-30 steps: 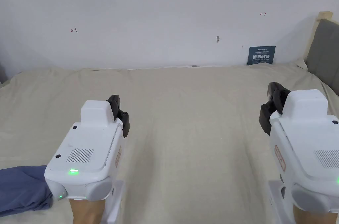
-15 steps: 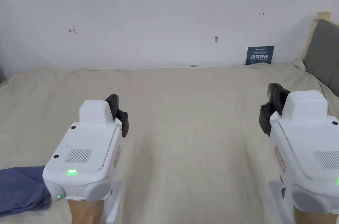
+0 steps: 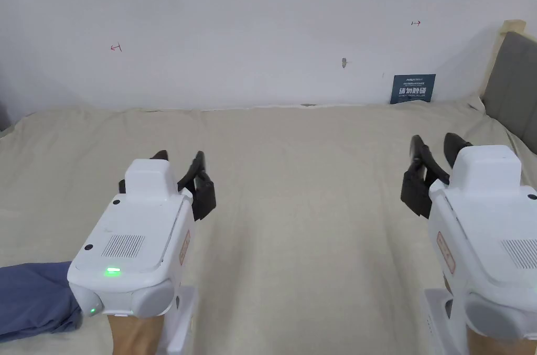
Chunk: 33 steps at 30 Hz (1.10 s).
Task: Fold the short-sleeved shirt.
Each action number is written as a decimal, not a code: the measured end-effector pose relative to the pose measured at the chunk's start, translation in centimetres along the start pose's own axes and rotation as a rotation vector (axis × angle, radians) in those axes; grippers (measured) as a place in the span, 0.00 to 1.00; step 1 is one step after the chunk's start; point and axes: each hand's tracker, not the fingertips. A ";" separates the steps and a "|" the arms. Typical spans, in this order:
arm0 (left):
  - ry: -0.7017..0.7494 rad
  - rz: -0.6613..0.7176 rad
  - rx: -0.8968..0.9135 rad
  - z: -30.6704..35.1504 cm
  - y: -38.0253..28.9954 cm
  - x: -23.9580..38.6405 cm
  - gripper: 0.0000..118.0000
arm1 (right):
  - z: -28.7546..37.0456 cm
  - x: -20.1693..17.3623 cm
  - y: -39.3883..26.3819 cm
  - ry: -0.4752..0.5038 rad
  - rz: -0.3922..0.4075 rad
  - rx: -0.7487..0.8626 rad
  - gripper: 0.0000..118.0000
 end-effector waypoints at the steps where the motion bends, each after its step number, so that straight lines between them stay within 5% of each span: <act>1: -0.006 -0.004 -0.008 -0.1 0.0 -0.1 0.66 | 0.0 0.0 0.0 0.000 0.001 -0.001 0.48; 4: -0.008 -0.011 -0.008 -0.1 0.0 0.2 0.98 | -0.3 -0.1 -0.1 0.005 -0.004 -0.014 0.88; 5: -0.004 -0.018 -0.002 0.0 0.0 0.2 1.00 | -0.4 -0.1 -0.1 0.002 -0.005 -0.020 0.99; 33: 0.014 -0.030 0.038 0.6 0.1 0.5 1.00 | 0.1 -0.1 -0.2 -0.013 -0.005 -0.005 1.00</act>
